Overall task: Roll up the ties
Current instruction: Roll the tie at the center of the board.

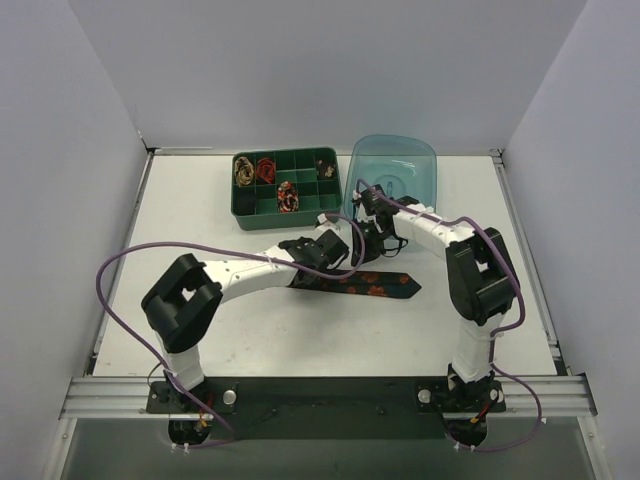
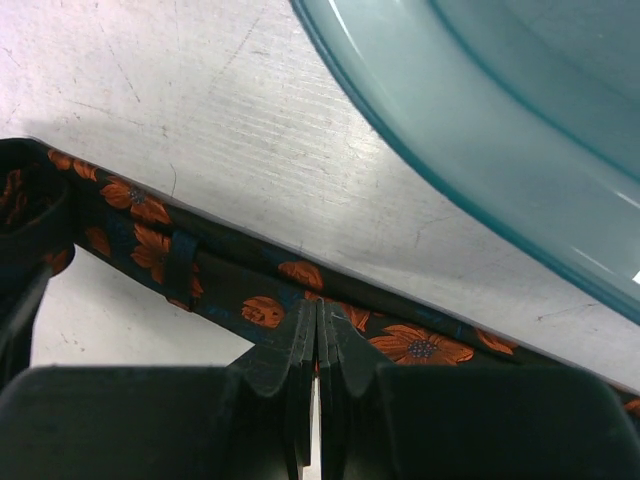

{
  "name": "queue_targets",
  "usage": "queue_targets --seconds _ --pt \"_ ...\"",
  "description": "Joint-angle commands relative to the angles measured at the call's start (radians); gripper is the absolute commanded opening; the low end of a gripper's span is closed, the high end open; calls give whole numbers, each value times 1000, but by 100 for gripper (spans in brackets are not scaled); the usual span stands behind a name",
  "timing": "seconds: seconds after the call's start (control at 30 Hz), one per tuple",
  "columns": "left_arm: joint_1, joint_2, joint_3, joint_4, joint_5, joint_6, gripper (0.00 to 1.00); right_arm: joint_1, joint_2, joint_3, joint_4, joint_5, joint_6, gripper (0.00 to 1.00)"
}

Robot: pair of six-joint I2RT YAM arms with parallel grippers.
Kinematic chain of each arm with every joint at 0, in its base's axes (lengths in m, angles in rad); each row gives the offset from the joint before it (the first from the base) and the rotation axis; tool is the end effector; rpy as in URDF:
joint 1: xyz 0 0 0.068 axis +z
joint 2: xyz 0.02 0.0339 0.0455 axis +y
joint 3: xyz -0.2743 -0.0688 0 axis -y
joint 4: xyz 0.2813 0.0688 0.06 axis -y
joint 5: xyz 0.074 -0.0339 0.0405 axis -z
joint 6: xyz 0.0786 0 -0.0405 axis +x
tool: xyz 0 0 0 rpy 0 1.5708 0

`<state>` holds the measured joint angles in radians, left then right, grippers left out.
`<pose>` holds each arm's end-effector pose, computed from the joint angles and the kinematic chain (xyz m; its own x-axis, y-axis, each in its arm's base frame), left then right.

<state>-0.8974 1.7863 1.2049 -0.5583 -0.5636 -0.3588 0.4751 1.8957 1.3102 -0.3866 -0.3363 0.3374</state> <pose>0.2856 -0.2907 0.1495 -0.7137 0.4186 -0.5617 0.2894 0.9064 0.3077 0.3960 0.2329 0.1456 -0.8909 -0.1068 -0.4415 -0.3203 0.8369 0.4438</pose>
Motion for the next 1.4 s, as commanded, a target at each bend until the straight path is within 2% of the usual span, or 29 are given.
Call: queue_targets --seconds 0.0,0.1,0.27,0.57,0.8,0.97,1.07,1.1,1.33,1.37 --pt "-20 36 61 -17 17 0 43 -9 -46 -2 -44 17 3 0" --pt "-21 50 59 1 59 -22 52 -9 -43 -3 -44 17 2 0" --pt "-20 29 25 66 146 -65 57 -9 -35 -2 -44 14 2 0" --pt "-11 8 2 202 304 -152 58 -7 -23 1 -47 8 -3 0" --pt "0 -19 -13 233 318 -167 59 -1 -30 6 -52 -7 -6 0" --pt "25 -139 -53 268 330 -169 59 20 -53 23 -52 -35 -9 0" --pt "75 -223 -97 303 396 -184 60 42 -73 44 -54 -64 -6 0" --pt "92 -266 -114 308 412 -196 67 45 -76 52 -55 -76 -2 0" --pt "308 -401 -320 477 695 -295 76 112 -103 98 -55 -87 -3 0" --pt "354 -403 -356 513 768 -317 76 118 -98 100 -55 -90 -3 0"
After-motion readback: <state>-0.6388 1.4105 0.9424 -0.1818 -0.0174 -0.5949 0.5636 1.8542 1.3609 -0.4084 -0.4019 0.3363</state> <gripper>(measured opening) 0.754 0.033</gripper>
